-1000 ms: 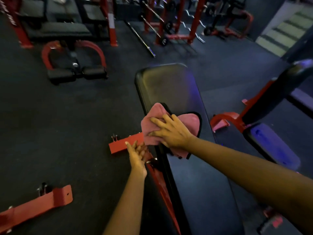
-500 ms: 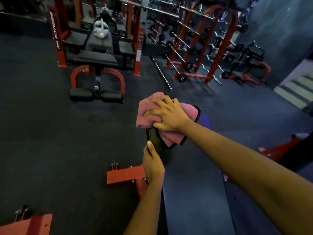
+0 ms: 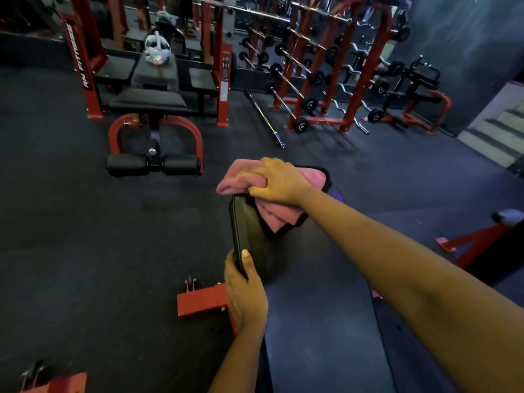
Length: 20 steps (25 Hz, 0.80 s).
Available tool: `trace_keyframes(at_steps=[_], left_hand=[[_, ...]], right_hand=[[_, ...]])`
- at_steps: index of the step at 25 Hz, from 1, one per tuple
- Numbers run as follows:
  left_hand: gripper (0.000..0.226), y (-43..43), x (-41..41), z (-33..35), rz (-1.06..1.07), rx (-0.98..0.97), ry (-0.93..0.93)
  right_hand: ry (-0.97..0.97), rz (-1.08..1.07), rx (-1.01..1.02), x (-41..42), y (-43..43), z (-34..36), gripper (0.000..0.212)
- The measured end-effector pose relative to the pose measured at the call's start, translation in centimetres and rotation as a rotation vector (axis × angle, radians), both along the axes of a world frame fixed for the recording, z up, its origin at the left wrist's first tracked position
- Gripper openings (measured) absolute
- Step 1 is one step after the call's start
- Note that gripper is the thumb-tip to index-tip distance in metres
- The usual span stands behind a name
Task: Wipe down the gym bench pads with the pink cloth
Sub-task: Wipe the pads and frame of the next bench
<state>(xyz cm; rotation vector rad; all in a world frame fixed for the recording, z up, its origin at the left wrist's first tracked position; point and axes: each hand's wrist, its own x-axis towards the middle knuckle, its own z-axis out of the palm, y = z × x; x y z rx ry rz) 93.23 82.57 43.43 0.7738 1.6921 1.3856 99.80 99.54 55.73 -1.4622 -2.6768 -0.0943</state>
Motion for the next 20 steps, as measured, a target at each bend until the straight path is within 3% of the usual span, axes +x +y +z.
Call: trace_keyframes(at_steps=[3,6,11,14,20], left_hand=[[0.056,0.6,-0.5,2.7,0.036,0.231,0.343],[0.055,3.6,0.1,4.8,-0.165,0.450,0.856],[0.061,6.5,2.0,2.8,-0.591,0.434,1.486],[0.066,6.7,2.2,2.0,-0.587,0.401,1.611],[0.069,6.5,2.5,2.3,-0.594,0.387,1.640]], right_hand=[[0.064,-0.082,-0.034,2.7,0.7,0.0,0.059],[0.125,-0.159,-0.049,5.0,1.5,-0.3,0.045],[0.148,-0.248,-0.070,9.8,2.6,-0.4,0.046],[0.247,-0.327,-0.115,12.3,3.5,-1.5,0.052],[0.724,-0.605,-0.113,17.4,-2.3,-6.3,0.060]])
